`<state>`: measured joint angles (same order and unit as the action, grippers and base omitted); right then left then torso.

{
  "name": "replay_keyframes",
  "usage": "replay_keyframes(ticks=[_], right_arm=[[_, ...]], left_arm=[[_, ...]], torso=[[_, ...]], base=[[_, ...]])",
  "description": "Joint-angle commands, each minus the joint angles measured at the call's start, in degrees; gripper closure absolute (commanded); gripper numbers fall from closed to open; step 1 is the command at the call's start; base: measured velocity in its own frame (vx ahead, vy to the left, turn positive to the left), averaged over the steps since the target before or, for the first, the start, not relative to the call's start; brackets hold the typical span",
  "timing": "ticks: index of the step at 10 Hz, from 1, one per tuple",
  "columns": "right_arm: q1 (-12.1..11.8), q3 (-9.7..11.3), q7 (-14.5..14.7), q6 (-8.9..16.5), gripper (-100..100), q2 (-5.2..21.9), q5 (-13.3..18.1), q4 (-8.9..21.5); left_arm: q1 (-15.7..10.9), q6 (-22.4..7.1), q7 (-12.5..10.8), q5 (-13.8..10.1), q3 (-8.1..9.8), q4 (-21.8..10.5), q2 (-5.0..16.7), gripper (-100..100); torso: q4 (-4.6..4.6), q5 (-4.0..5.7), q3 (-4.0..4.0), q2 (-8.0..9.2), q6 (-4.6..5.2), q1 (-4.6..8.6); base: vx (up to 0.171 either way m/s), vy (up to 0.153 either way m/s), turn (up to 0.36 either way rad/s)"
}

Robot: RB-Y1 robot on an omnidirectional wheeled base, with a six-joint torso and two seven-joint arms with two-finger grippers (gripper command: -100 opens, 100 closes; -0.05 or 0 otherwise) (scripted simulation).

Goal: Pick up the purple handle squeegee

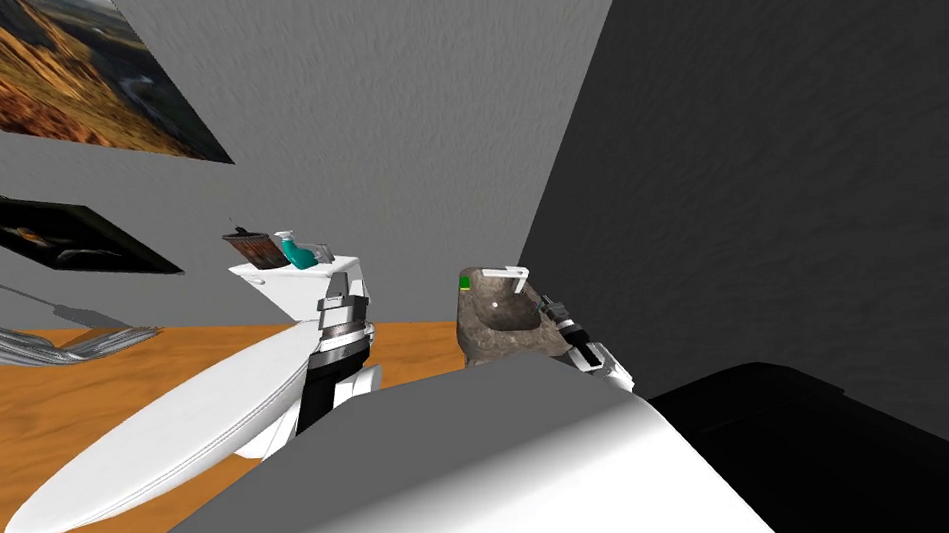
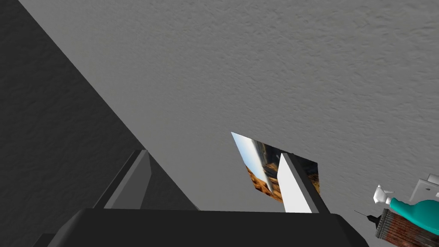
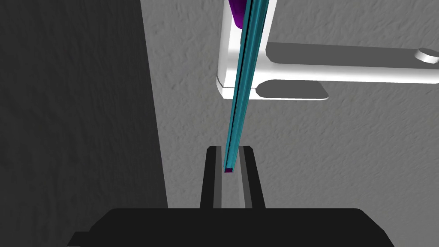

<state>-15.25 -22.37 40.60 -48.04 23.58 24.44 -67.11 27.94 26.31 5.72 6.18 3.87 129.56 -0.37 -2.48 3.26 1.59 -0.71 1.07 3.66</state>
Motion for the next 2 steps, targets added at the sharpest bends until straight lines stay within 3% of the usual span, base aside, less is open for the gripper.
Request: replay_keyframes(ticks=[1, 2], right_arm=[[0.0, 0.0, 0.0, 0.0, 100, 0.0, 0.0, 0.0], [0.0, 0.1, 0.1, -0.1, 0, -0.1, 0.0, 0.0]], left_arm=[[0.0, 0.0, 0.0, 0.0, 0.0, 0.0, 0.0, 0], [0.0, 0.0, 0.0, 0.0, 0.0, 0.0, 0.0, 0]], torso=[[0.0, 0.0, 0.0, 0.0, 0.0, 0.0], [-0.05, 0.04, 0.09, -0.12, 0.02, 0.06]], base=[[-0.007, -0.046, 0.008], [0.0, 0.0, 0.0]])
